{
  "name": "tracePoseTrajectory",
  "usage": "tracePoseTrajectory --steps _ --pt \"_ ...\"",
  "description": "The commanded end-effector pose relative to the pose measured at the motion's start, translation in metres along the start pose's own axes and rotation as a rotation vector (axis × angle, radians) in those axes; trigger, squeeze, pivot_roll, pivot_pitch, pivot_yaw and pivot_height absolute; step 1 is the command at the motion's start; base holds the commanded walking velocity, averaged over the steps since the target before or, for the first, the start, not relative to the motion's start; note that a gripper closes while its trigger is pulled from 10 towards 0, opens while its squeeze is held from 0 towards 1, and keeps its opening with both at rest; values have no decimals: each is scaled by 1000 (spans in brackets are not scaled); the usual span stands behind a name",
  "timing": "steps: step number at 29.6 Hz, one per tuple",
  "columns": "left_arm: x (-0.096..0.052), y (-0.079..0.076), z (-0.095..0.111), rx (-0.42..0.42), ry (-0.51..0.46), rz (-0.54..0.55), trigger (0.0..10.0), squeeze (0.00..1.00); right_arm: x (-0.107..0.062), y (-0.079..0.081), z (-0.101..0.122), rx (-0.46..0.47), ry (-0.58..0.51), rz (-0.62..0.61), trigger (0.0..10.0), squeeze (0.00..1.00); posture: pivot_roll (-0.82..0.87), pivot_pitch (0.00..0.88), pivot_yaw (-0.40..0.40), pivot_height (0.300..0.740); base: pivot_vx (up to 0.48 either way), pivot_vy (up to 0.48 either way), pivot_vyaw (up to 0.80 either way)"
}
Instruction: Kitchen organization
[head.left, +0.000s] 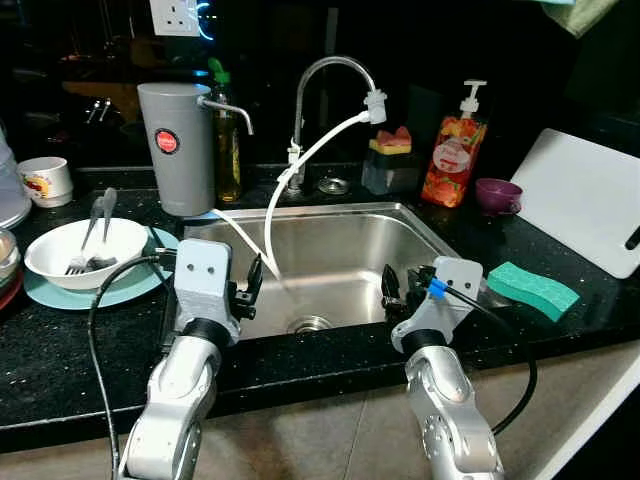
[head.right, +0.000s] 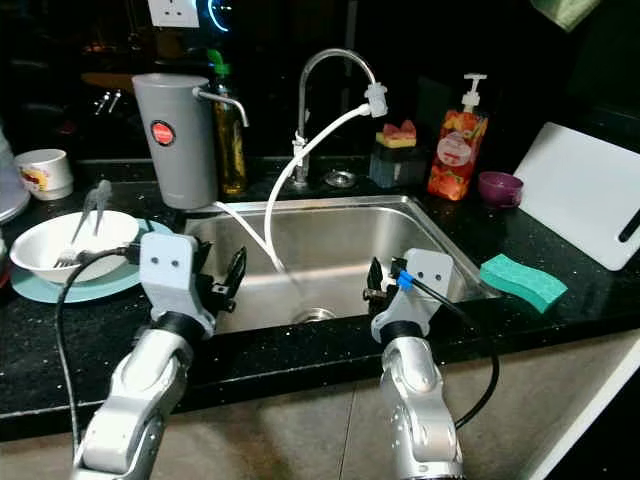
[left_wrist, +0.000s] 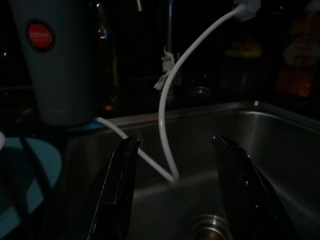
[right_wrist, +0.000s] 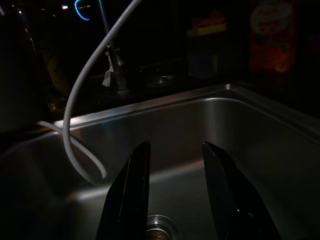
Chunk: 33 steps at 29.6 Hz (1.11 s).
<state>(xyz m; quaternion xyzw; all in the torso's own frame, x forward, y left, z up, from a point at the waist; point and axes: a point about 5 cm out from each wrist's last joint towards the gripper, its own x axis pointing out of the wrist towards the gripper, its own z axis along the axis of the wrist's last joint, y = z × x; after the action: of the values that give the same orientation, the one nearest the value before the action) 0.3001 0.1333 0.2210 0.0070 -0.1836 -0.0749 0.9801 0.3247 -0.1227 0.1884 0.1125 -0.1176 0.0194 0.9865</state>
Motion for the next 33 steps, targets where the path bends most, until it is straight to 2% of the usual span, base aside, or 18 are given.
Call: tracePoseTrajectory --steps 1,11,15,19,22,25,33 --pt "-5 0 -2 -1 20 -7 10000 0 1 5 -4 13 6 15 10000 0 173 38 -32 740 0 0 0" --pt "-10 6 6 1 23 17 10000 0 2 9 -6 18 10 42 10000 0 192 51 -48 740 0 0 0" --pt "-13 12 6 25 25 17 10000 0 -1 3 -3 -23 10 74 10000 0 183 53 -59 740 0 0 0" --pt "-9 17 0 48 33 23 10000 0 -1 -3 -2 -43 11 71 10000 0 172 53 -62 740 0 0 0" --pt "-4 18 -5 59 45 22 10000 0 -2 1 -2 -50 8 89 10000 0 151 46 -58 740 0 0 0" --pt "-2 18 -4 59 47 11 10000 0 -6 6 -2 -55 2 115 10000 0 151 39 -49 740 0 0 0" --pt "-1 19 0 62 33 8 10000 0 -8 1 -4 -65 7 107 10000 0 159 22 -47 740 0 0 0"
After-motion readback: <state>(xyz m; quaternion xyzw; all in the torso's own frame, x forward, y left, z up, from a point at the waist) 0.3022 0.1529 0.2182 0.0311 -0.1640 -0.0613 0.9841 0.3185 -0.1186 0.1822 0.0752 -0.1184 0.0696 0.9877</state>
